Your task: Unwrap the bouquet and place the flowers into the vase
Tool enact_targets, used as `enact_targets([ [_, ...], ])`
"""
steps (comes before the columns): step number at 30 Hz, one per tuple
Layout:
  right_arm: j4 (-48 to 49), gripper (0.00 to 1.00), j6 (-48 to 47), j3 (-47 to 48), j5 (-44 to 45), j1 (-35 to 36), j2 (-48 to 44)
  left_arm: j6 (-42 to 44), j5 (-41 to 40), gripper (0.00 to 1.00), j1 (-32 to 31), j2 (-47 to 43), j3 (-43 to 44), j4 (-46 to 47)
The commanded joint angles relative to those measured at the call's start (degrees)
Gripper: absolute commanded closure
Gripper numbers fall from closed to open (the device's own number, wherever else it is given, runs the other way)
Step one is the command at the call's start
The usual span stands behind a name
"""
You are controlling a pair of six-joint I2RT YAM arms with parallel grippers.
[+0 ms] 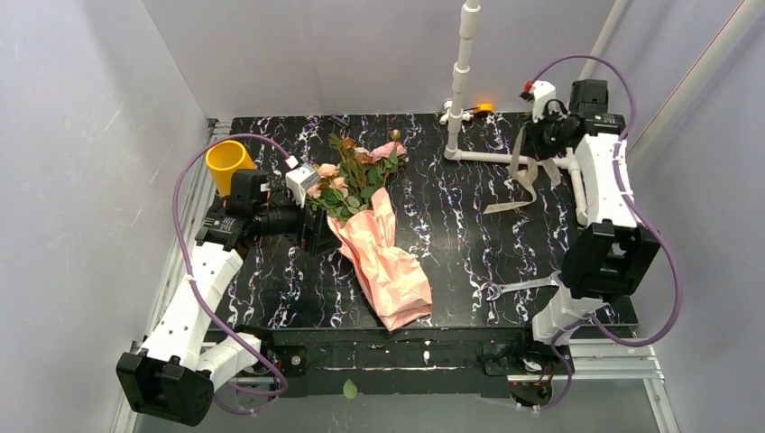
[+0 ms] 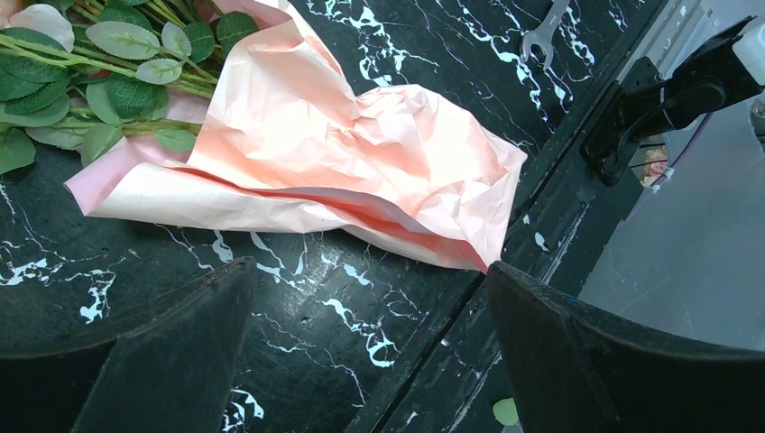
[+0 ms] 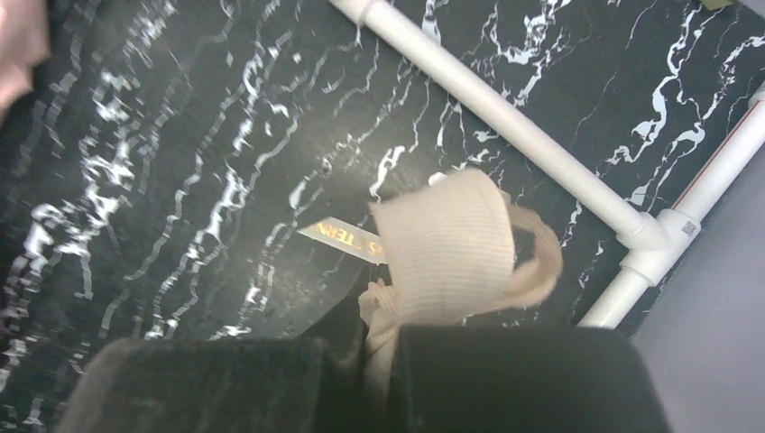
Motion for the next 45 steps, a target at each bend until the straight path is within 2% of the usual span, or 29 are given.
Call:
enact_targets([
  [1,-5.6,0.99,-9.8,2.0,7.7,0.4,5.0,0.0,1.6,0.02,0.3,-0.4,-0.7,0.9],
  [6,-12.7,0.99,-14.5,4.2,11.1,1.9,11.9,0.0,1.7,0.02,0.3,-0.4,-1.1,1.1],
  [10,-10.0,0.98,-15.5,2.1,15.6,3.6,13.9,0.2,1.4,0.02,0.3,-0.7,-1.4,1.2],
  [14,-7.4,0.93,-16.1,1.4,20.4,4.8,16.0,0.3,1.6,0.02,0.3,-0.7,-1.5,1.2],
  [17,-6.7,0.82,-16.2,1.9,24.3,5.6,17.9,0.3,1.6,0.02,0.3,-0.4,-1.3,1.2],
  [21,-7.2,0.57,-16.1,3.0,27.7,5.9,19.4,0.2,1.4,0.02,0.3,-0.5,-1.2,1.2],
  [27,-7.2,0.26,-15.1,3.3,26.9,5.9,17.2,0.4,-0.2,0.02,0.3,-0.4,-1.0,0.9],
  [30,-7.3,0.16,-14.3,3.4,25.4,6.0,15.2,1.4,-2.1,0.02,0.3,0.0,-0.2,-0.4],
  [35,-9.2,0.02,-12.9,3.5,20.8,7.0,11.7,9.2,-8.2,0.02,0.3,1.8,3.0,-8.0],
  [42,-11.4,0.02,-10.8,2.8,15.6,12.4,6.4,30.5,-21.9,0.02,0.3,1.8,5.2,-20.2],
  [45,-12.1,0.02,-8.5,2.7,11.5,14.6,4.4,35.0,-23.0,0.02,0.3,0.5,5.1,-22.0],
])
